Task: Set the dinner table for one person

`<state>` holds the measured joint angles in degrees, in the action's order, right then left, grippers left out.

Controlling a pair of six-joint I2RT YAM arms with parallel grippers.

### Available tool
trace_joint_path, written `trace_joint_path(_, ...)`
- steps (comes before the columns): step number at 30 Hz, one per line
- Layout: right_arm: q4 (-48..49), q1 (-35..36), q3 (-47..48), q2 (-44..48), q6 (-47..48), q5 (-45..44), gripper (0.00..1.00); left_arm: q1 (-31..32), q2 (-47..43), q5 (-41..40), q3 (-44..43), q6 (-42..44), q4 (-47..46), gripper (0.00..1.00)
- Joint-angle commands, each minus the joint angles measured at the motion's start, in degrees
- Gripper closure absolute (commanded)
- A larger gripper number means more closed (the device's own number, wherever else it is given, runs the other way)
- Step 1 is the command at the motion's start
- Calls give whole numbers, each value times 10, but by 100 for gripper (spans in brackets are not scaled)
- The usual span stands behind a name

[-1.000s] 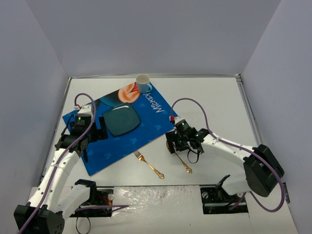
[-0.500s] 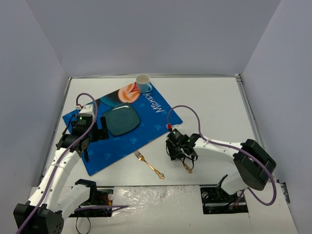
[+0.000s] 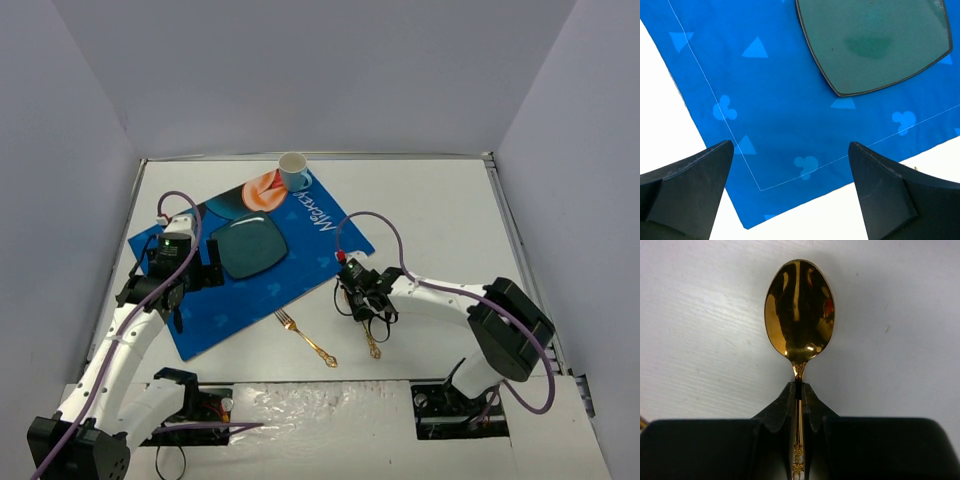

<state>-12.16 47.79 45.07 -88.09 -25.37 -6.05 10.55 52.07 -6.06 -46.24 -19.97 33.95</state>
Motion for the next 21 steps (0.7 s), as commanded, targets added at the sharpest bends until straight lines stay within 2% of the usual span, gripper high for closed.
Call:
trace_joint_path(1,-48,0,118,-33,63,-41,100,4,0,-9,-11,2,-30,3)
trace_joint_path(5,-65,-11,236,-88,132,-41,100,4,-1,-9,-11,2,-30,3)
trace_joint_path(14,-107,-62,567,-304,234,0,100,4,-4,-11,-11,-1,-28,3)
trace_joint_path(21,-122,-93,718,-410,261,27,100,3,6,-16,-14,0,-27,3)
